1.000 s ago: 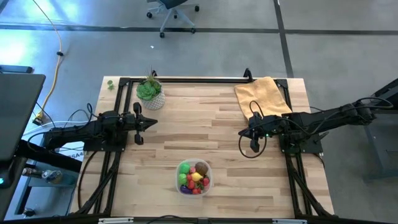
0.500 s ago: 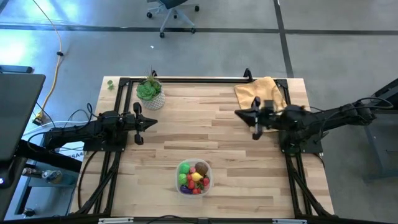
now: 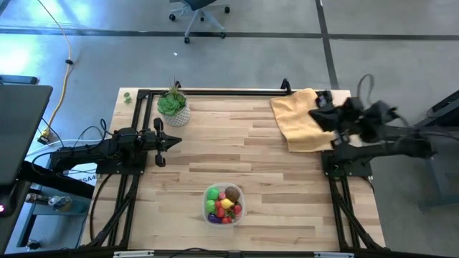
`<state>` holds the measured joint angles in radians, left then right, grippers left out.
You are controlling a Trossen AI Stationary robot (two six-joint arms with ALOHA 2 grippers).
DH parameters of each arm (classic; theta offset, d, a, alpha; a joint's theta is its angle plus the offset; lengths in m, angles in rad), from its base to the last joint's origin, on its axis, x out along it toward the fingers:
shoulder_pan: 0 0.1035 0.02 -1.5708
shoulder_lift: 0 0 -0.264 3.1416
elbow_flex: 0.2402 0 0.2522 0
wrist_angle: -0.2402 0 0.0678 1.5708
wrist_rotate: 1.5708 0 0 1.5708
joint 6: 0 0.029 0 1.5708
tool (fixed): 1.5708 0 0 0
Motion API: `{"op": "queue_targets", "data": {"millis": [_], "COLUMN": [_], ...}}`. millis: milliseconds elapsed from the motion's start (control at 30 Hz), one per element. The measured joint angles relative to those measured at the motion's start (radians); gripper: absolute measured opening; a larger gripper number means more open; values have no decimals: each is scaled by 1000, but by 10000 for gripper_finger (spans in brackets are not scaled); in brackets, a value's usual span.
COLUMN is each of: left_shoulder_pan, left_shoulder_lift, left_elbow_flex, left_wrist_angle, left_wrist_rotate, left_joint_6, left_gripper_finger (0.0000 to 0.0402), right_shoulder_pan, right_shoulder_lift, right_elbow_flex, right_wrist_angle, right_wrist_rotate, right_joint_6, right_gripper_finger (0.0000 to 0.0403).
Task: Pick and placing Produce into tupperware
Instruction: Return to Home Position
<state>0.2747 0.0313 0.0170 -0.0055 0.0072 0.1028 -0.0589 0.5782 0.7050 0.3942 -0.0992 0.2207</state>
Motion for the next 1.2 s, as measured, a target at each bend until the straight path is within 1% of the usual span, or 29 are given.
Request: {"op": "queue_targets", "data": {"millis": [100,167,367,467,600,733,867,967,1100,1200], "left_shoulder_pan": [0,0,0,0,0,0,0,0,0,0], "left_shoulder_lift": [0,0,0,0,0,0,0,0,0,0], "left_elbow_flex": [0,0,0,0,0,0,0,0,0,0], "left_wrist_angle": [0,0,0,0,0,0,0,0,0,0], "left_wrist_rotate": [0,0,0,0,0,0,0,0,0,0], "left_joint_6": [0,0,0,0,0,0,0,0,0,0], "left_gripper_finger": [5,5,5,5,5,5,5,5,5,5], "right_shoulder_pan": [-22,-26,-26,-26,-26,-26,-26,-26,-26,-26], "right_shoulder_lift": [-74,-116,-258,-338,-431,-507,-572,-573,-565,-565], "right_elbow_flex": [82,120,142,115,59,1,-58,-94,-147,-238], "right_wrist_angle": [-207,-287,-386,-421,-433,-442,-442,-447,-405,-271], "right_wrist_rotate": [2,14,77,116,127,178,199,207,206,188], "right_joint_6": [-26,-52,-102,-93,-65,-46,-29,-14,11,55], "right_gripper_finger": [0,0,0,0,0,0,0,0,0,0]}}
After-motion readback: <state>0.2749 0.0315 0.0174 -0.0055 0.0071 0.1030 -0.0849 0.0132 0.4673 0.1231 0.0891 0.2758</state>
